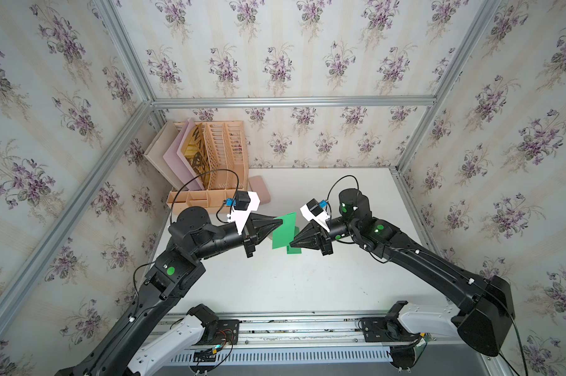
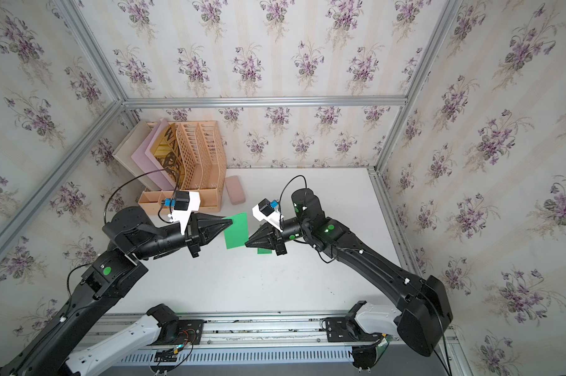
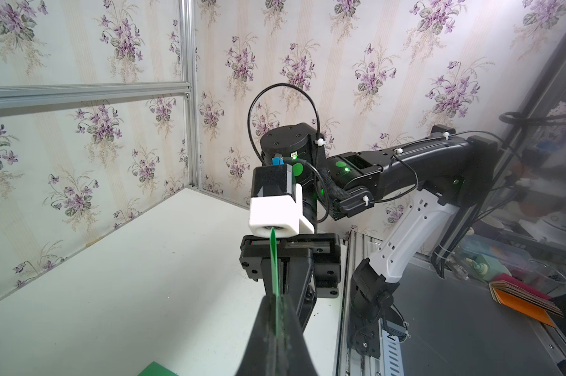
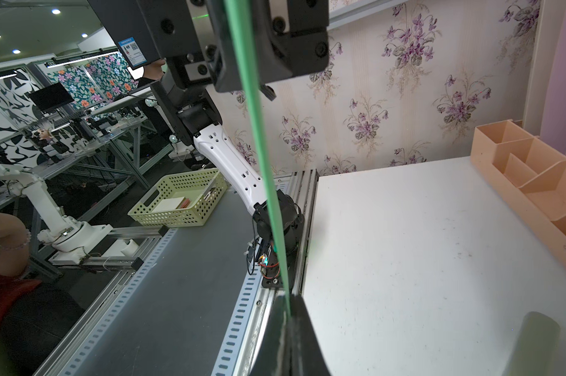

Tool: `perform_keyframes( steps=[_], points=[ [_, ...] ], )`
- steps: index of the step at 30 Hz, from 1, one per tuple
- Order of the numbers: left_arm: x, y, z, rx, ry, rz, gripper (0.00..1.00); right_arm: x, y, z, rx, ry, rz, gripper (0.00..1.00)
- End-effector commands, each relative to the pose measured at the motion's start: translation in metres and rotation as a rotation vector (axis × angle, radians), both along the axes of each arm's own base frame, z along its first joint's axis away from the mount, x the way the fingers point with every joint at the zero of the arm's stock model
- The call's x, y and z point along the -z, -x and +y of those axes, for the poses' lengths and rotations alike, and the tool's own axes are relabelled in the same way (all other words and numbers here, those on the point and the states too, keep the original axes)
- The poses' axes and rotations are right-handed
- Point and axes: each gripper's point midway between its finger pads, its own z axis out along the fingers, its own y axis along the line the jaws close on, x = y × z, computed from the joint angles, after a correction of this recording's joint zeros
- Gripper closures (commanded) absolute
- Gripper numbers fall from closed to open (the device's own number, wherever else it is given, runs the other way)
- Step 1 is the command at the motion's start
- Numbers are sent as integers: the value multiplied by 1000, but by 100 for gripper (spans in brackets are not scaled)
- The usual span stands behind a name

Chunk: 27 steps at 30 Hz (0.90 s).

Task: Fold the square paper along the opposite sides
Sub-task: Smooth out the paper.

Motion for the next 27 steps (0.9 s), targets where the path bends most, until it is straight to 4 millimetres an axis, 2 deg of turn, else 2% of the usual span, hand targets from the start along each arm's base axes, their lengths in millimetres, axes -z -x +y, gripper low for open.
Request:
perform_keyframes(
  steps=[1, 15, 16, 17, 18, 19, 22, 27],
  points=[
    [-10, 2, 1, 2, 20, -44, 100, -4, 1, -1, 0, -19, -27, 100],
    [-10, 1, 1, 1, 21, -41, 100, -10, 3, -3, 9, -26, -32, 99],
    [-10, 1, 1, 1, 21, -41, 100, -8, 3, -3, 3, -19, -24, 74],
    [-10, 2, 1, 4, 22, -43, 100, -8, 5, -3, -11, -18, -21, 60],
    [-10, 2, 1, 5, 23, -44, 100, -8, 5, -3, -15, -18, -18, 51],
    [-11, 3, 1, 8, 24, -44, 100, -10, 3, -3, -5, -19, -24, 47],
    [-9, 4, 0, 19, 25, -33, 100, -21, -3, -1, 29, -31, -59, 40],
    [0, 7, -4, 50, 28, -1, 100, -58, -9, 3, 44, -79, -131, 47]
  ],
)
